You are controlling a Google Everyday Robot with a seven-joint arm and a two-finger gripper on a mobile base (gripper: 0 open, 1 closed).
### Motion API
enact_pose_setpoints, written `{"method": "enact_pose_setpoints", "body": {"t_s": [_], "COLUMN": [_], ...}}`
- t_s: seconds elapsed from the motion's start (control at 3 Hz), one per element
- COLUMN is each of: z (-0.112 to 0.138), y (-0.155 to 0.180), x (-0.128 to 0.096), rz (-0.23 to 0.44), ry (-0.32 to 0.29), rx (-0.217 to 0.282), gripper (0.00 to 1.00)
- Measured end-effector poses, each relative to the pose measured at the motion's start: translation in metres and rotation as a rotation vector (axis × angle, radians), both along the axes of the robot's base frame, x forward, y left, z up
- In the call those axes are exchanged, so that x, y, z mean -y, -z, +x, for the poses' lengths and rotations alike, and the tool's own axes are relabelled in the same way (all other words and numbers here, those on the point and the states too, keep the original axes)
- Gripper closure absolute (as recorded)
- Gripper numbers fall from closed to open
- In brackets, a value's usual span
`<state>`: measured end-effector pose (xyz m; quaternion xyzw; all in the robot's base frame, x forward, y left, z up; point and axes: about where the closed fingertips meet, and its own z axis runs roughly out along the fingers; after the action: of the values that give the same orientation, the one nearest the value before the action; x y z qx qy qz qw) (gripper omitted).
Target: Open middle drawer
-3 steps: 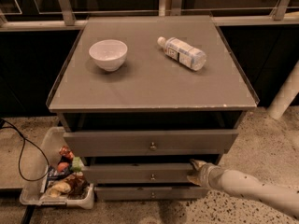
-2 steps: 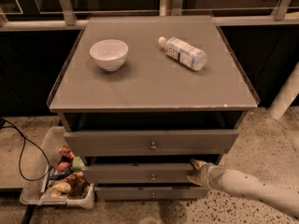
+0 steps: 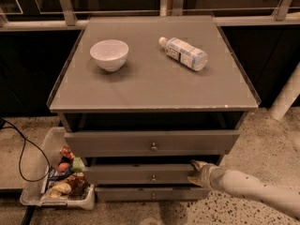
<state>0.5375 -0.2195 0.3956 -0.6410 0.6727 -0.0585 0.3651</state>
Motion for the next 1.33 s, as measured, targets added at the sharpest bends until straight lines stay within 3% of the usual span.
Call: {"method": "enact_pose_setpoints", "body": {"t_s": [0.33,0.67,1.0,1.33], "z": [0.0,-0.007,-0.026,-0.025], "y": [0.0,0.003,0.013,0.007], "x": [0.0,-0.003,-0.011,-0.01], "rz": [-0.003,-0.002,0.003,0.004], "ry": [-0.01,-0.028,-0.069,-0.069], "rx": [-0.005,-0.015,-0.039,-0.039], "gripper": [0.34,0.38,0.61,0.84]}}
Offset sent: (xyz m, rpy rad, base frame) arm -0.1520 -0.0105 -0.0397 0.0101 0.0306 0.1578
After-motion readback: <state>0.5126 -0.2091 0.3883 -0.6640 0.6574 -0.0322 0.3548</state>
